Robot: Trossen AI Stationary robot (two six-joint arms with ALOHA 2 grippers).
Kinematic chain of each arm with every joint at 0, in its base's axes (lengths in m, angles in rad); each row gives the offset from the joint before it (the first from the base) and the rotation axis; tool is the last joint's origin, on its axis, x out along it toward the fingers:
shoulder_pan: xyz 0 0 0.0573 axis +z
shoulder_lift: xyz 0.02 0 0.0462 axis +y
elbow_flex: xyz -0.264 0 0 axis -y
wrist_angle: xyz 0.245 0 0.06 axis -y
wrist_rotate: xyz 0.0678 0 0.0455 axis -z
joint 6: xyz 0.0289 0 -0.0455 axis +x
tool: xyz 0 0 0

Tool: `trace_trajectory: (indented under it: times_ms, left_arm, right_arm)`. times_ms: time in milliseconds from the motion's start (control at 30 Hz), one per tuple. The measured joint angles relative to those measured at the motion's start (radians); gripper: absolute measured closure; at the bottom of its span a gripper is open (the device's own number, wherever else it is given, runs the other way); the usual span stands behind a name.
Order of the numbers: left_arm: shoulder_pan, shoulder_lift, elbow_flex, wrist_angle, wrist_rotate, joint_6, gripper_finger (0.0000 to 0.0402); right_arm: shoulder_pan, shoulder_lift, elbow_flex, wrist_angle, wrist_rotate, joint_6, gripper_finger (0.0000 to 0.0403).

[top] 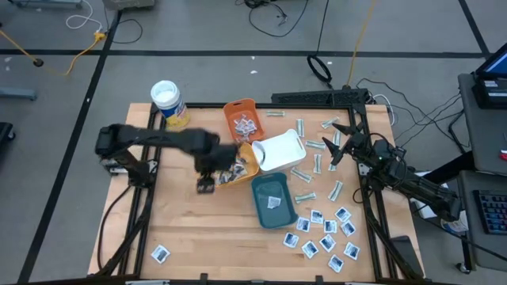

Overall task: Pick & Place First Aid Supplies
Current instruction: Put the black towelette pack into the yellow bin

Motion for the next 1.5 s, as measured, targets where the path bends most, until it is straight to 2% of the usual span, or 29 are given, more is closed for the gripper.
trace_trajectory:
  times_ms: [233, 467, 733, 900, 1133, 1500]
  left_arm:
    - [-0.349, -0.094, -0.153, 0.052, 0.003, 0.003, 0.0167]
    - [-0.71, -0.107, -0.216, 0.072, 0.0, -0.129, 0.0167]
    - [-0.982, -0.108, -0.237, 0.151, -0.001, -0.323, 0.0167]
    - [-1.062, -0.107, -0.238, 0.186, -0.001, -0.388, 0.0167]
    - [-1.077, -0.027, -0.238, 0.226, -0.021, -0.433, 0.0167]
    - [-1.096, 0.084, -0.316, 0.472, -0.017, -0.467, 0.0167]
  right_arm:
    - [0.0, 0.002, 0.0, -0.002, 0.0, 0.0, 0.008]
    - [0.0, 0.002, 0.0, -0.001, 0.0, 0.0, 0.008]
    - [0.0, 0.002, 0.0, -0.001, 0.0, 0.0, 0.008]
    - [0.0, 0.002, 0.0, -0.001, 0.0, 0.0, 0.008]
    - [0.0, 0.002, 0.0, -0.001, 0.0, 0.0, 0.008]
    - [0.0, 0.002, 0.0, -0.002, 0.0, 0.0, 0.008]
